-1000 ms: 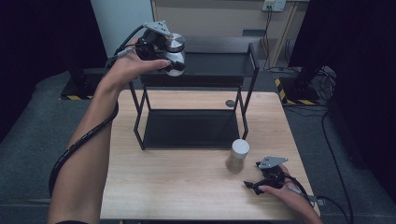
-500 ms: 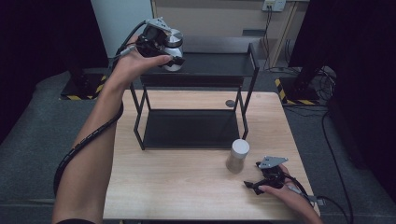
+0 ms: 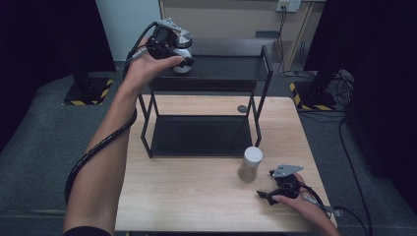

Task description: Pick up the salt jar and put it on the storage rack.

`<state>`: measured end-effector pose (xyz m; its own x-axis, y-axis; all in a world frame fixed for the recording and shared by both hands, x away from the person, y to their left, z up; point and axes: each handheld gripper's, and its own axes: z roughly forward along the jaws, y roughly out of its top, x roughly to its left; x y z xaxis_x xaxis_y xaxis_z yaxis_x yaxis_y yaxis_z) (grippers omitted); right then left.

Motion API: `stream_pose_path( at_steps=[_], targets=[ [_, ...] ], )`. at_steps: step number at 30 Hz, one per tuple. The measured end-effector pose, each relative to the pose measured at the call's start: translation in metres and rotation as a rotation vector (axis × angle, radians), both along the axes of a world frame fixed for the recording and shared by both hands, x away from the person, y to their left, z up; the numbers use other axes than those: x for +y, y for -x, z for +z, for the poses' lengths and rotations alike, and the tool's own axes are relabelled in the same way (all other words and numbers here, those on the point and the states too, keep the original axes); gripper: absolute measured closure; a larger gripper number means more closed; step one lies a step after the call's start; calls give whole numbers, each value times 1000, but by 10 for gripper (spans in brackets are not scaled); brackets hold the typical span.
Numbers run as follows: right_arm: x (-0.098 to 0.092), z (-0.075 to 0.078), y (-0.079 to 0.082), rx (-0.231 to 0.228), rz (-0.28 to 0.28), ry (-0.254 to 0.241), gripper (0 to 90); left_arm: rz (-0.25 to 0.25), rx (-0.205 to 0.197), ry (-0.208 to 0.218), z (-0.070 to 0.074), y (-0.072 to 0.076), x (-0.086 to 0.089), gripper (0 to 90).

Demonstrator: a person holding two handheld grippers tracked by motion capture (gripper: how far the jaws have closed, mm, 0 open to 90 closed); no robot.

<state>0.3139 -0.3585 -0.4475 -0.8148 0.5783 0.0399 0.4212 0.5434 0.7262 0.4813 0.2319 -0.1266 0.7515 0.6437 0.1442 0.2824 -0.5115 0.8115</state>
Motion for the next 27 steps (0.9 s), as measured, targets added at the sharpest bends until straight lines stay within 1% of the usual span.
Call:
stream_pose_path(
  at_steps=[2,4,5,6,11,15,17,19,20,27],
  targets=[
    [0,0,0,1,0,-1,17,8,2,6,-2,-1,0,298],
    [0,0,0,1,0,-2,17,15,9,25,-5,-3,1,298],
    [0,0,0,1,0,-2,17,17,7,23,-6,-3,0,298],
    [0,0,0,1,1,-2,17,23,8,7,-5,-4,-2,298],
    [-1,0,-1,2,1,-4,17,17,3,24,-10,-7,-1,298],
    [-1,0,-1,2,2,-3,17,18,2,19,-9,-8,-1,298],
    [-1,0,-1,1,2,-2,17,22,8,20,-9,-8,-1,297],
    [-1,0,-1,1,3,-2,17,32,25,21,-8,-8,-2,297],
    [0,0,-1,1,3,-1,17,33,25,23,-8,-8,-2,297],
    [0,0,-1,1,3,0,17,37,28,59,-14,-8,4,296]
  ],
)
